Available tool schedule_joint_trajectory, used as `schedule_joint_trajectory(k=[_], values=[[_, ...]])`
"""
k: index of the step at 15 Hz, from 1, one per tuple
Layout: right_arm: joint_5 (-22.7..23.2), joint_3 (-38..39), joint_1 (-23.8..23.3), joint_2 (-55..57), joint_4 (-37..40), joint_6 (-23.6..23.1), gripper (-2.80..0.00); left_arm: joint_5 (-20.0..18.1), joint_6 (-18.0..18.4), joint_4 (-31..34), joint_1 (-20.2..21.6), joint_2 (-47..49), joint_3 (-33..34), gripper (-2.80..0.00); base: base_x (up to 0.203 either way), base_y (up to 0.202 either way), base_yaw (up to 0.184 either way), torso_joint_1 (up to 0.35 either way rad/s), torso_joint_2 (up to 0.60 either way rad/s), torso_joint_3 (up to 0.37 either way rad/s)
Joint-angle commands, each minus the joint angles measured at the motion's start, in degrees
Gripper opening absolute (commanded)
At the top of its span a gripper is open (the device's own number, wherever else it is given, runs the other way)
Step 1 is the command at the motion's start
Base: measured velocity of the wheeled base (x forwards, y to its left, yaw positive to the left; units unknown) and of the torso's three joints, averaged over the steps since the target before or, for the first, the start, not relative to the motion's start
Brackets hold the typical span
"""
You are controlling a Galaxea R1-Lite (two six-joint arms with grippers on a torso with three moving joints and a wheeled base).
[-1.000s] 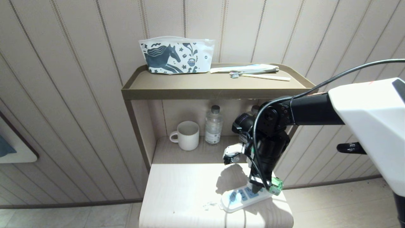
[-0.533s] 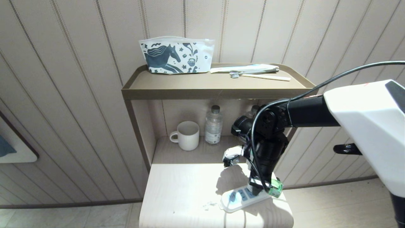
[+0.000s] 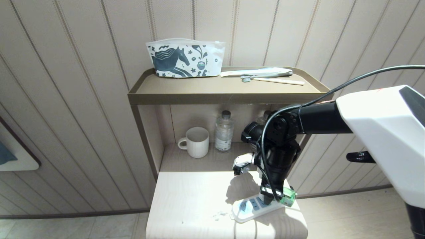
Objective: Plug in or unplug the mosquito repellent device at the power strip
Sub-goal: Insert the plug into the socket
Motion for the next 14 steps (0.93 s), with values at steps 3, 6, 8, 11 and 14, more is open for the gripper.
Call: schedule_joint_trajectory(k=[3, 6, 8, 11, 14], values=[[0.02, -0.28, 0.33, 1.09, 0.22, -0.23, -2.8, -0.03, 0.0, 0.0, -0.02, -0.01, 0.0, -2.8, 0.0, 0.0, 0.0, 0.0, 0.0, 0.0], [0.02, -0.11, 0.33, 1.65, -0.14, -0.14, -2.8, -0.03, 0.0, 0.0, 0.06, -0.01, 0.0, -2.8, 0.0, 0.0, 0.0, 0.0, 0.0, 0.0], [0.02, -0.23, 0.33, 1.83, -0.14, -0.14, -2.8, -0.02, 0.0, 0.0, -0.02, 0.0, 0.0, -2.8, 0.0, 0.0, 0.0, 0.0, 0.0, 0.0], [0.02, -0.19, 0.33, 1.74, -0.14, -0.14, -2.8, 0.06, 0.0, 0.0, -0.02, 0.08, 0.0, -2.8, 0.0, 0.0, 0.0, 0.0, 0.0, 0.0], [0.02, -0.19, 0.45, 1.53, -0.14, 0.12, -2.8, 0.0, 0.0, 0.0, 0.06, 0.03, 0.0, -2.8, 0.0, 0.0, 0.0, 0.0, 0.0, 0.0]])
